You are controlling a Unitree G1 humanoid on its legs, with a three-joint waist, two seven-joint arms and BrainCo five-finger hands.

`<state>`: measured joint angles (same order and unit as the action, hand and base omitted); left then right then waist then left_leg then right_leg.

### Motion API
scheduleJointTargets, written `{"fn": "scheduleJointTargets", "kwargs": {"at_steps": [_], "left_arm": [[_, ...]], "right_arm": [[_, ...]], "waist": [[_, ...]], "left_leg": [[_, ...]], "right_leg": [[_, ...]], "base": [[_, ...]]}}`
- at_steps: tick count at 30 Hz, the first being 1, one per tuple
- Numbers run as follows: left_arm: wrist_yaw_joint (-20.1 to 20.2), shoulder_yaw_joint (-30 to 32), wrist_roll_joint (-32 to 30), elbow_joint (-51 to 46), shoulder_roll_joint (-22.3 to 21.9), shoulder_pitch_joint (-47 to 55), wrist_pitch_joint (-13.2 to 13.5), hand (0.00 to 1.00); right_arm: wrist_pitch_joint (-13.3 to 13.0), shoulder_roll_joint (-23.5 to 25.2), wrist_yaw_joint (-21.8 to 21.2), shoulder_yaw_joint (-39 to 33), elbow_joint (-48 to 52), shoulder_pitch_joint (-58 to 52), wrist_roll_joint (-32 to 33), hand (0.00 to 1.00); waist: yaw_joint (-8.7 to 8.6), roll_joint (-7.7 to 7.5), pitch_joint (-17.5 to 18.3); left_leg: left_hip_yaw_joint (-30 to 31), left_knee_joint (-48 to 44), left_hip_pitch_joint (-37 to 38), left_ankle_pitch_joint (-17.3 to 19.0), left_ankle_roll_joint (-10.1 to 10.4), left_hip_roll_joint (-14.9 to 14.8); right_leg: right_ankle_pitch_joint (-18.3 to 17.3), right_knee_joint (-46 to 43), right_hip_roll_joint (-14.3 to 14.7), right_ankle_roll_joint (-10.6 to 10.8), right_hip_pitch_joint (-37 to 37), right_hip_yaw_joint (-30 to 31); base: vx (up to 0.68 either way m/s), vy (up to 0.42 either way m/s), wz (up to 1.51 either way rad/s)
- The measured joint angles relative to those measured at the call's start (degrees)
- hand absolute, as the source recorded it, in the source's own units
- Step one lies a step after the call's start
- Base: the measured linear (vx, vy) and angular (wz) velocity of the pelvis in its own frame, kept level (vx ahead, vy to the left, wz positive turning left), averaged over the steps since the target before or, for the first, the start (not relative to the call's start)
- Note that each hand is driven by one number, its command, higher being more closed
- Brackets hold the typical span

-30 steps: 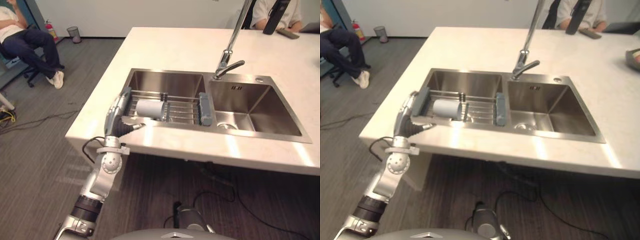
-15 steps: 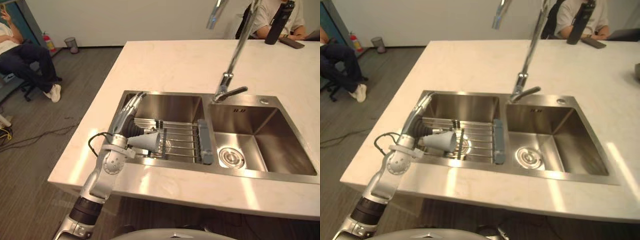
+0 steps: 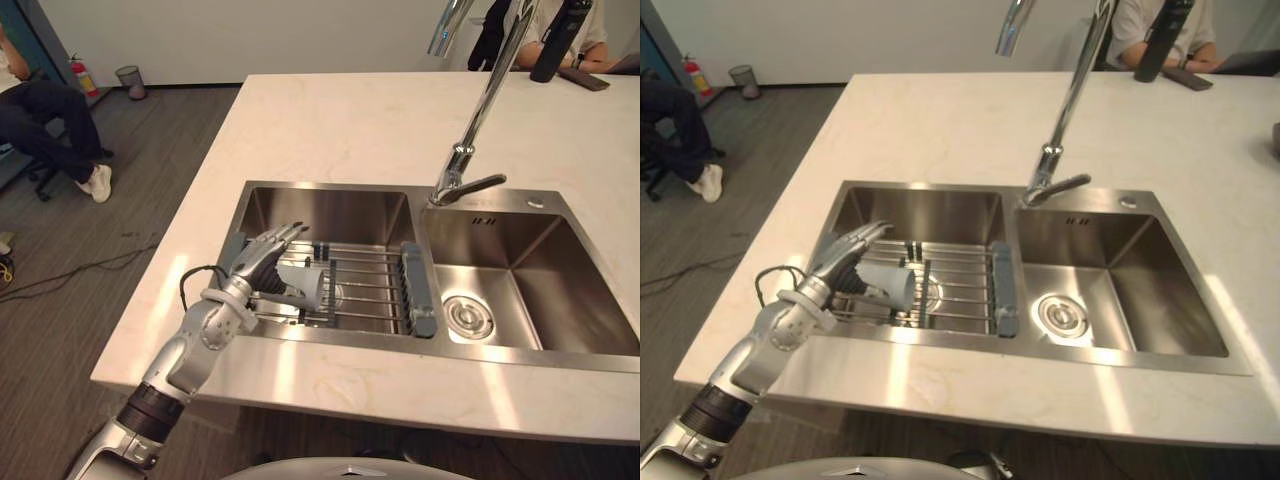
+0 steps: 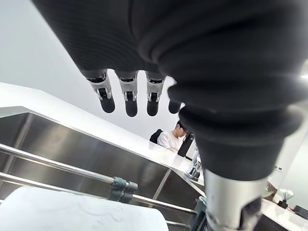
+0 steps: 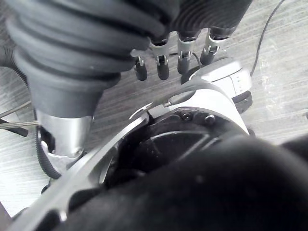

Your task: Walk over to the sink, pick up the cup, carry it to the dishwasher, place the cup inside the dishwasher, then close the dishwasher door

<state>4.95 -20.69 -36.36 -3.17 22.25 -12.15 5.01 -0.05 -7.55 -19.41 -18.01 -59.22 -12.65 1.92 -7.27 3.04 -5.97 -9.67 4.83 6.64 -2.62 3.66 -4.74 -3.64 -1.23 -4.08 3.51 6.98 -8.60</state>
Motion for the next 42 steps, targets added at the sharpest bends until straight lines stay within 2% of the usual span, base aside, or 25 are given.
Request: {"fn": "scheduleJointTargets", "kwargs": {"at_steps": [5, 13, 24, 31, 42], "left_arm": [[2.9, -0.7, -0.3, -0.1, 2.1, -0.7, 0.5, 0.0], [5.3, -2.1, -3.4, -0.1, 3.1, -2.1, 0.2, 0.0], [10.3, -2.9, -6.5, 1.7, 3.8, -2.2, -4.6, 0.0], [10.8, -3.0, -6.6, 4.5, 3.8, -2.2, -6.4, 0.0], [10.7, -3.4, -6.6, 6.7, 3.8, -2.2, -7.5, 0.0]], "right_arm": [[0.6, -0.2, 1.0, 2.3, 0.6, 0.1, 0.6, 0.0], [1.0, -0.7, 1.1, 4.3, 0.9, 0.4, 1.2, 0.0], [1.0, -0.8, 0.7, 3.3, -0.3, 0.4, 1.2, 0.0], [0.9, -0.6, 0.9, 1.9, -0.3, 0.5, 1.0, 0.0], [-0.3, -0.6, 1.3, 0.9, -0.3, 0.7, 0.9, 0.0]], "waist": [[-0.56, -0.62, 0.0], [-0.87, -0.85, 0.0], [-1.04, -0.97, 0.1], [-1.35, -0.88, 0.2], [-2.17, -0.74, 0.3]], "left_leg": [[-0.8, 0.0, 0.2, 0.1, 0.1, 0.0], [-2.4, 0.0, 0.6, 0.4, 0.1, 0.0], [-2.9, 0.1, 1.3, 0.6, 0.0, 0.0], [-3.2, 0.1, 1.1, 1.1, 0.1, 0.0], [-4.4, 0.1, 1.3, 1.5, 0.5, -0.1]], "right_leg": [[0.7, 1.1, 0.1, 0.2, 0.6, 0.3], [2.0, 2.8, 0.2, 0.2, 1.0, 1.8], [2.7, 4.5, 0.2, 0.4, 2.4, 2.0], [2.7, 5.2, 0.2, 0.4, 2.4, 2.3], [2.9, 5.8, 0.3, 0.6, 2.3, 3.3]], "base": [[0.01, 0.0, -0.02], [-0.01, 0.001, -0.11], [-0.01, -0.001, 0.0], [0.01, -0.004, -0.02], [0.01, -0.014, -0.04]]}}
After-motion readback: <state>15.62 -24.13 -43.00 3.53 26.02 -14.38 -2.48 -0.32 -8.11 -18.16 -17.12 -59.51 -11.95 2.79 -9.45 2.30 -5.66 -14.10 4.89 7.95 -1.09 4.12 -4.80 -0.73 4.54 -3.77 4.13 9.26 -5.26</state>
